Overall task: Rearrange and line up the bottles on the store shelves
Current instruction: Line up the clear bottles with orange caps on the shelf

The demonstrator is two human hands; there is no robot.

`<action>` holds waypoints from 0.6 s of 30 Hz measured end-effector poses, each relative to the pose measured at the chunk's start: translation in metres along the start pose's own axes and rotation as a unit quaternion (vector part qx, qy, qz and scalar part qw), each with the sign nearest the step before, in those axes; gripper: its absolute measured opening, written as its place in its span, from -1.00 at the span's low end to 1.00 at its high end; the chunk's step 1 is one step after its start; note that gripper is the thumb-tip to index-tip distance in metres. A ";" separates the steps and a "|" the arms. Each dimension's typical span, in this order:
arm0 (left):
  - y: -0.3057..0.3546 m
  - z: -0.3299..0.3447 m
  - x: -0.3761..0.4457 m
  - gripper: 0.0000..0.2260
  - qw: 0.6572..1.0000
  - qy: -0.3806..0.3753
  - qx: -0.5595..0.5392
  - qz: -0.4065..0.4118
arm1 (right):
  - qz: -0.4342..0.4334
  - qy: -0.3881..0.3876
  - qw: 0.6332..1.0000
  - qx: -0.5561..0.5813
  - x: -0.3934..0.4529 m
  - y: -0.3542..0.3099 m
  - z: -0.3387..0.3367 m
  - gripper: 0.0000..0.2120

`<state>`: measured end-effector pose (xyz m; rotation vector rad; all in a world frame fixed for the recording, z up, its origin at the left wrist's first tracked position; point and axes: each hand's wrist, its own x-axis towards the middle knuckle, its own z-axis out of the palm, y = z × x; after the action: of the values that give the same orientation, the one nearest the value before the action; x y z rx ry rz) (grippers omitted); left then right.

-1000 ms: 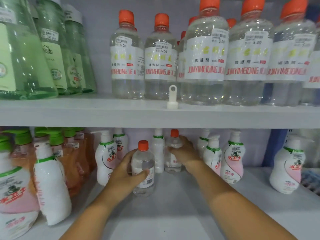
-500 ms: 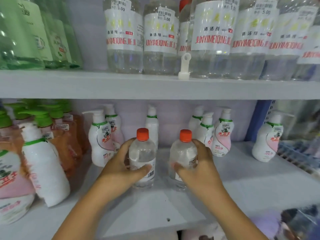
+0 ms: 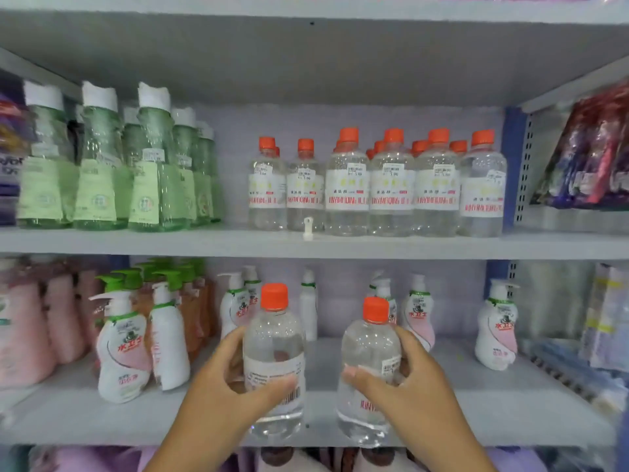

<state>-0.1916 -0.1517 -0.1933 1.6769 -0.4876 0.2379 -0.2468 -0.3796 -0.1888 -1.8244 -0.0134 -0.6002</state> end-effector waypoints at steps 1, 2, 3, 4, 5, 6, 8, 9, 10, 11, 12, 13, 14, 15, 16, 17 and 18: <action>0.023 -0.004 -0.007 -0.39 1.000 0.000 0.004 0.023 | -0.015 -0.003 1.000 0.005 -0.003 -0.015 -0.006 -0.53; 0.046 -0.009 -0.013 -0.39 0.999 -0.002 0.009 0.044 | -0.029 -0.005 1.000 0.009 -0.005 -0.032 -0.011 -0.54; 0.070 -0.013 -0.017 -0.38 0.998 -0.004 0.013 0.066 | -0.044 -0.006 0.999 0.012 -0.005 -0.050 -0.016 -0.54; 0.091 -0.018 -0.019 -0.39 0.996 -0.003 0.017 0.083 | -0.059 -0.006 0.998 0.013 -0.004 -0.069 -0.020 -0.54; 0.110 -0.022 -0.019 -0.40 0.995 0.005 0.017 0.098 | -0.075 -0.005 0.997 0.012 -0.002 -0.088 -0.024 -0.54; 0.126 -0.027 -0.015 -0.42 0.993 0.019 0.016 0.112 | -0.094 -0.005 0.995 0.010 0.002 -0.107 -0.027 -0.56; 0.155 -0.035 -0.002 -0.44 0.988 0.046 0.018 0.146 | -0.136 0.001 0.991 0.000 0.015 -0.144 -0.030 -0.60; 0.165 -0.040 0.007 -0.44 0.985 0.062 0.022 0.160 | -0.155 0.010 0.988 -0.003 0.023 -0.161 -0.030 -0.61; 0.174 -0.045 0.018 -0.45 0.982 0.078 0.028 0.169 | -0.171 0.023 0.985 -0.005 0.033 -0.175 -0.028 -0.60; 0.179 -0.050 0.031 -0.47 0.980 0.090 0.035 0.173 | -0.182 0.035 0.983 -0.011 0.045 -0.188 -0.025 -0.58; 0.183 -0.054 0.045 -0.51 0.979 0.095 0.041 0.175 | -0.189 0.042 0.981 -0.020 0.057 -0.198 -0.019 -0.58; 0.183 -0.057 0.060 -0.55 0.979 0.097 0.041 0.176 | -0.194 0.049 0.979 -0.029 0.070 -0.208 -0.013 -0.56; 0.182 -0.059 0.075 -0.59 0.979 0.100 0.036 0.175 | -0.200 0.057 0.977 -0.038 0.084 -0.216 -0.006 -0.53; 0.180 -0.061 0.090 -0.61 0.979 0.105 0.029 0.171 | -0.207 0.066 0.975 -0.047 0.097 -0.223 0.002 -0.48; 0.177 -0.062 0.104 -0.63 0.980 0.108 0.025 0.163 | -0.214 0.077 0.972 -0.056 0.110 -0.228 0.011 -0.42; 0.172 -0.063 0.116 -0.63 0.982 0.108 0.023 0.153 | -0.219 0.085 0.970 -0.066 0.121 -0.232 0.019 -0.35; 0.166 -0.063 0.126 -0.63 0.984 0.107 0.027 0.141 | -0.221 0.091 0.968 -0.081 0.134 -0.232 0.028 -0.31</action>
<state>-0.1464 -0.1293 0.0189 1.6079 -0.5598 0.6376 -0.1899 -0.3134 0.0654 -1.9294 -0.2597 -1.1085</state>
